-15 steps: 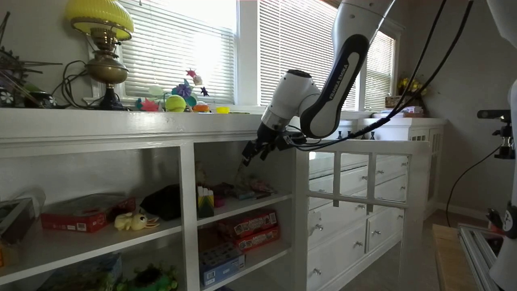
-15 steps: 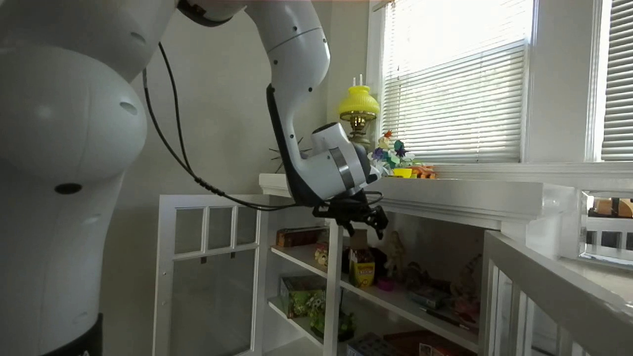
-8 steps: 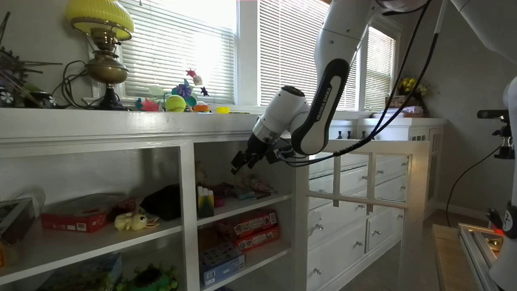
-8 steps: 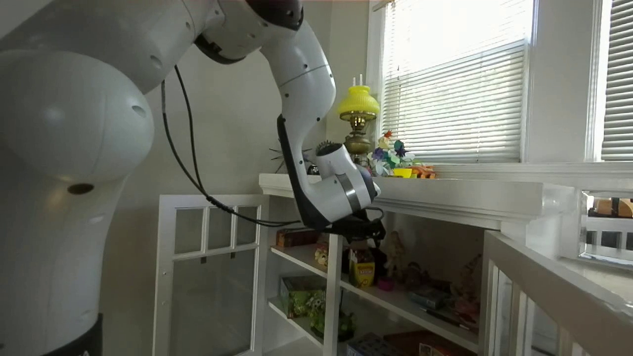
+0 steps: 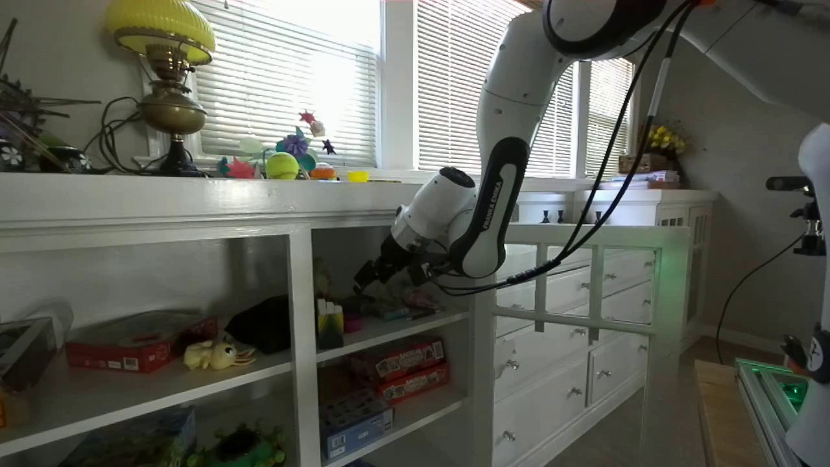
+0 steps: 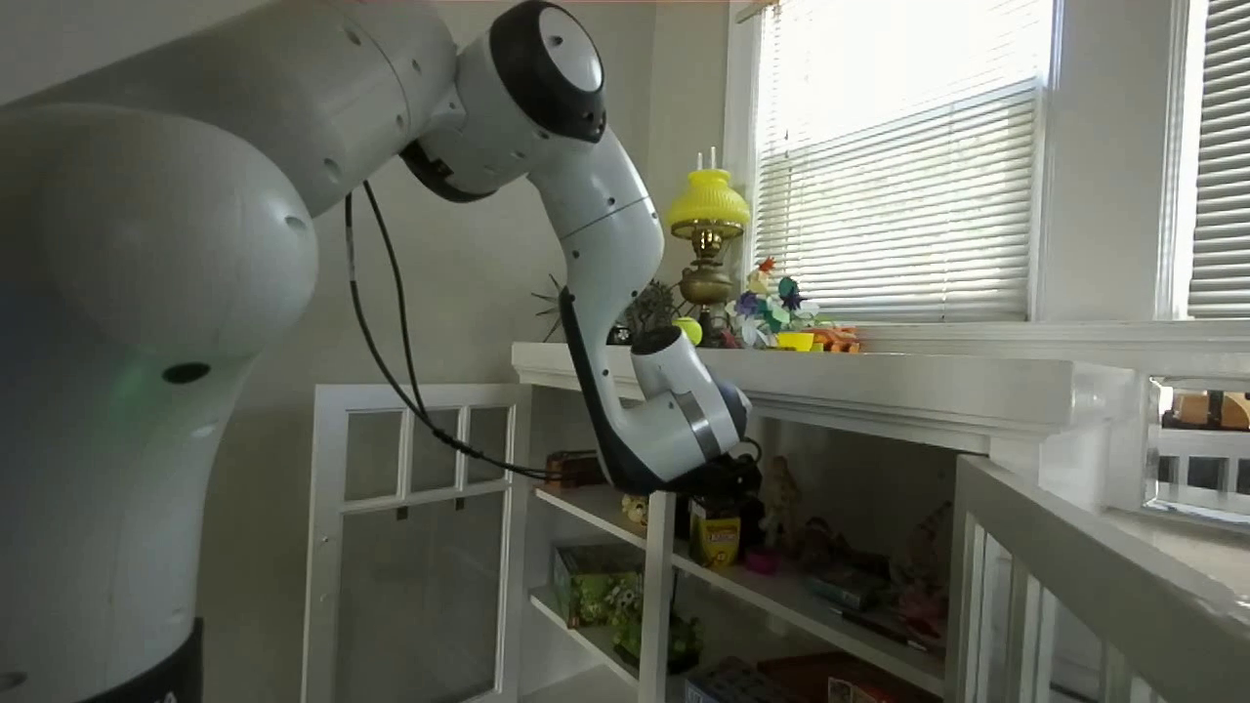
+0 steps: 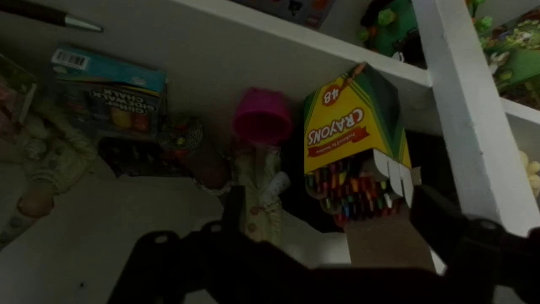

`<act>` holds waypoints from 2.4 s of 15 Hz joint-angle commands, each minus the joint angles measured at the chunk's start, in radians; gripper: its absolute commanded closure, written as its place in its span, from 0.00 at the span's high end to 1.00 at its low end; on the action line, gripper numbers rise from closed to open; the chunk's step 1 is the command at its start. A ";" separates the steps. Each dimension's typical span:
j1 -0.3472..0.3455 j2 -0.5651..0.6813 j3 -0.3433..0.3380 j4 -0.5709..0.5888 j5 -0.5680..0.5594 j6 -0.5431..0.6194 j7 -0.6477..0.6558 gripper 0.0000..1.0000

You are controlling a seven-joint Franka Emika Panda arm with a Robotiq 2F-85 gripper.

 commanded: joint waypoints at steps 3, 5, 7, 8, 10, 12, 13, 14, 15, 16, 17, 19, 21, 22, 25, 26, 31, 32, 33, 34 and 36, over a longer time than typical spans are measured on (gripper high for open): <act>0.008 0.020 -0.009 0.021 0.003 0.011 0.000 1.00; -0.119 -0.024 0.163 -0.017 0.118 -0.054 -0.200 1.00; -0.057 0.028 0.068 0.040 0.032 -0.018 -0.051 1.00; -0.148 -0.003 0.194 0.008 0.183 -0.046 -0.259 1.00; -0.196 0.005 0.265 0.015 0.285 -0.046 -0.368 1.00; -0.229 0.020 0.320 0.020 0.381 -0.024 -0.474 1.00; -0.243 0.022 0.344 0.022 0.411 -0.023 -0.512 1.00; -0.255 0.026 0.365 0.024 0.432 -0.022 -0.542 1.00; -0.262 0.025 0.382 0.022 0.449 -0.024 -0.568 1.00; -0.269 0.030 0.396 0.024 0.461 -0.024 -0.587 1.00; -0.276 0.032 0.411 0.024 0.469 -0.026 -0.602 1.00; -0.276 0.045 0.422 0.032 0.489 -0.025 -0.626 1.00; -0.282 0.058 0.434 0.039 0.496 -0.021 -0.640 1.00; -0.281 0.062 0.435 0.040 0.501 -0.020 -0.645 1.00; -0.276 0.074 0.429 0.046 0.521 -0.010 -0.656 0.72; -0.276 0.074 0.429 0.046 0.528 -0.010 -0.659 0.70; -0.283 0.076 0.433 0.057 0.540 -0.015 -0.659 0.40; -0.288 0.079 0.437 0.063 0.537 -0.020 -0.659 0.39; -0.289 0.082 0.437 0.069 0.537 -0.021 -0.659 0.36; -0.292 0.086 0.438 0.078 0.537 -0.024 -0.659 0.34; -0.298 0.097 0.442 0.098 0.533 -0.026 -0.660 0.36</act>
